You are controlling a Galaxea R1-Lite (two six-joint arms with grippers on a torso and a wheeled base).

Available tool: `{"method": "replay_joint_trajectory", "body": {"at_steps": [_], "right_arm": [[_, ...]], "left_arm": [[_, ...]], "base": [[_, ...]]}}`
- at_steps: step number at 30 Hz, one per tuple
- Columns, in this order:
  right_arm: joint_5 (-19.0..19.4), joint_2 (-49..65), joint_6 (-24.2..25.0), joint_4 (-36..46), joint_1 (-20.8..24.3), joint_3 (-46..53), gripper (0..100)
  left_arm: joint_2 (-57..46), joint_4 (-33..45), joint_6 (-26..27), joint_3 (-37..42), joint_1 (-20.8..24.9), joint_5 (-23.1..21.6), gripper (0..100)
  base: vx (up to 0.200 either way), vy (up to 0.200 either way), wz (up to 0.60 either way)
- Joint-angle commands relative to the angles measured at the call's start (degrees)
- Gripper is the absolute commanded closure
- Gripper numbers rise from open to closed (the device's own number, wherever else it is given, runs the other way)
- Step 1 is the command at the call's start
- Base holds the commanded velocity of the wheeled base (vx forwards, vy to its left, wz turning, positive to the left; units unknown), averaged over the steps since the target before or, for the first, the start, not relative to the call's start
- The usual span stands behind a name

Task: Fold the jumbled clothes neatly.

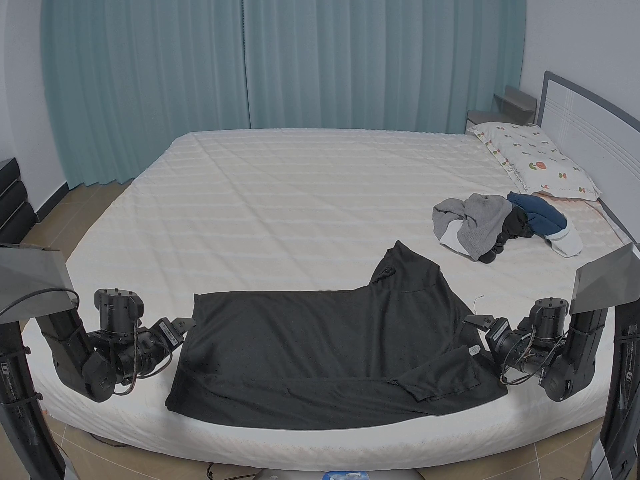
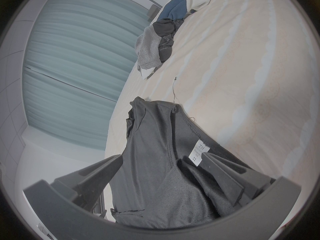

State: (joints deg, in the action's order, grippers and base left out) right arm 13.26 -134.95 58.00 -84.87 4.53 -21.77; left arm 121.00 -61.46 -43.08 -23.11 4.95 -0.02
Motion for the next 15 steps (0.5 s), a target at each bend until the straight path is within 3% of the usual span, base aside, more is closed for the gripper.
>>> {"method": "replay_joint_trajectory", "body": {"at_steps": [1,12,15], "right_arm": [[0.0,-0.1,-0.1,0.0,0.1,0.0,0],[-0.3,-0.7,-0.3,-0.4,0.7,0.2,0],[-0.3,-0.8,-0.3,-0.5,0.7,0.3,0]], "left_arm": [[-1.6,0.1,-0.2,-3.1,-1.2,-0.2,0],[9.7,12.6,0.4,-26.1,-3.7,-1.1,0],[12.8,13.4,0.8,-30.6,-4.1,-4.7,0]], "base": [[0.0,0.0,0.0],[0.0,0.0,0.0],[0.0,0.0,0.0]]}}
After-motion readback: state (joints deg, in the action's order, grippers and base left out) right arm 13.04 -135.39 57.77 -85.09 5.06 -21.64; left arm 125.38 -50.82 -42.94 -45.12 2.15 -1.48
